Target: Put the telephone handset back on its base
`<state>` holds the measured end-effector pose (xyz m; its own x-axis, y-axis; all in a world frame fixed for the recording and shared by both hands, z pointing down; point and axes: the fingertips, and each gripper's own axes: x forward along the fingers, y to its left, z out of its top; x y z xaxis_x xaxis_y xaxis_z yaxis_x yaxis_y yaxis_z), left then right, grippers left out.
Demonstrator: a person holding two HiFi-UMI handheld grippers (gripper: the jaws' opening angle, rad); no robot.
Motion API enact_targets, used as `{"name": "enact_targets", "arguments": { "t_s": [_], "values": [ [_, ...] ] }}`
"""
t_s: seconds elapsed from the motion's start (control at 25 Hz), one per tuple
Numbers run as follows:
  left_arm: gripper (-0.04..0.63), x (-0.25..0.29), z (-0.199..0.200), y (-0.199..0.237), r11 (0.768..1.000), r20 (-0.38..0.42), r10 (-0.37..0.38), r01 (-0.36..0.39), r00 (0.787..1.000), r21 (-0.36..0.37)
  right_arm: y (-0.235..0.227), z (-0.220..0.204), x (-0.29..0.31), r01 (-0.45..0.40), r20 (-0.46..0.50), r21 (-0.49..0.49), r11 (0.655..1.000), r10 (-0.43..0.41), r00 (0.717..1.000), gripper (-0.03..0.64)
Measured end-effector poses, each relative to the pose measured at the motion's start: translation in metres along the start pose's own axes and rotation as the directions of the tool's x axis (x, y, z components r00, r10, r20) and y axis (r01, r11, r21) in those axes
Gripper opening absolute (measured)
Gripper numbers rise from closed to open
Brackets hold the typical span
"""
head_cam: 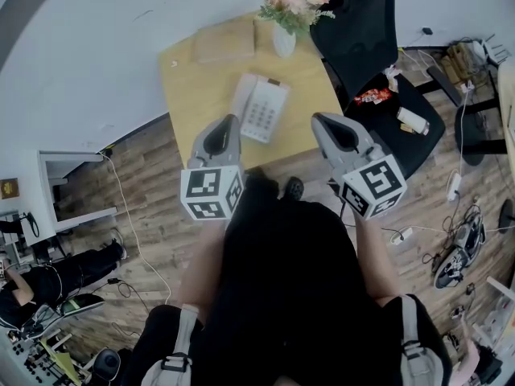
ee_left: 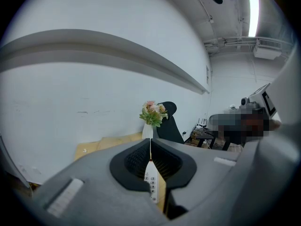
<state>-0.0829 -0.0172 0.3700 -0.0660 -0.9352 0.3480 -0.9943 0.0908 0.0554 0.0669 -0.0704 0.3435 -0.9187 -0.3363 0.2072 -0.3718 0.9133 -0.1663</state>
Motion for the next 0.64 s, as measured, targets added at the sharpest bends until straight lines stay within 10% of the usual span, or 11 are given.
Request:
{"name": "enact_targets", "arguments": {
  "t_s": [0.64],
  "values": [
    [0.015,0.0066,0.001,0.002,1.0,-0.011,0.002,-0.002,1.0,0.0,-0.0041,-0.0015,0.004,-0.008,-0.014,-0.02,1.0,0.008,1.0,0.003]
  ]
}}
